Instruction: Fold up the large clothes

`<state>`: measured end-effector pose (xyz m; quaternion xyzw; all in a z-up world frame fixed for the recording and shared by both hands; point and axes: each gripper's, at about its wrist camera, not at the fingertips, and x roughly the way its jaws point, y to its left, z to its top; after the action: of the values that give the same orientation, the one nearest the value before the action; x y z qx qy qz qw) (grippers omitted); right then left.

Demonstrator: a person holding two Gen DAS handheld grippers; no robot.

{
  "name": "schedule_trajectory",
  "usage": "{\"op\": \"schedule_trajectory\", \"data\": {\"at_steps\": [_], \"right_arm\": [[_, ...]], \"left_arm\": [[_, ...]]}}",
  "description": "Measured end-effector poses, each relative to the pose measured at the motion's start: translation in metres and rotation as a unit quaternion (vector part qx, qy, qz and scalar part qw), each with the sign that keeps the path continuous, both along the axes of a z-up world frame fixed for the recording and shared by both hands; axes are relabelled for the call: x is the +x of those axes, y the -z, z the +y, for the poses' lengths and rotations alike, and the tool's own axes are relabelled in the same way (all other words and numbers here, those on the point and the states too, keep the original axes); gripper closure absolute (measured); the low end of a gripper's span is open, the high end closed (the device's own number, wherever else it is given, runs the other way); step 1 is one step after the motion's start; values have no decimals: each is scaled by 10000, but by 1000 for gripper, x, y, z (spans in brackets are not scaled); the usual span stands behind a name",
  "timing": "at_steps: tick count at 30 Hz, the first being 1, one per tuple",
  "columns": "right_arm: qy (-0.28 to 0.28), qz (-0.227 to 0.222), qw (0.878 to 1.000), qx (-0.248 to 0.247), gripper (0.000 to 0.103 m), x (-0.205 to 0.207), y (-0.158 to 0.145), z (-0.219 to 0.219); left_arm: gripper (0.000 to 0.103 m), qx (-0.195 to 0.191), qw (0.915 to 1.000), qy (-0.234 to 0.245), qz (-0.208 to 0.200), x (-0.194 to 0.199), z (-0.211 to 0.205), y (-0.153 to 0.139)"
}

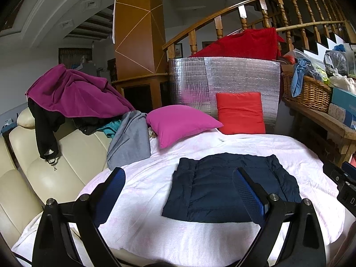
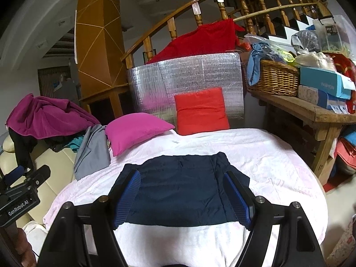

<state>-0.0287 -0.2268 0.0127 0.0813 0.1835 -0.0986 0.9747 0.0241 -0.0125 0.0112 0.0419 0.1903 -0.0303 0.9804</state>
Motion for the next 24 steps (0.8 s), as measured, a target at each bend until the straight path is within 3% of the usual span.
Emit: {"op": "schedule_trajectory", "data": {"at_steps": [24], "right_arm": [[143,30,9998,-143,23,20,-1,5]], "left_arm": [[6,-87,9999,56,120,26,5,6]]}}
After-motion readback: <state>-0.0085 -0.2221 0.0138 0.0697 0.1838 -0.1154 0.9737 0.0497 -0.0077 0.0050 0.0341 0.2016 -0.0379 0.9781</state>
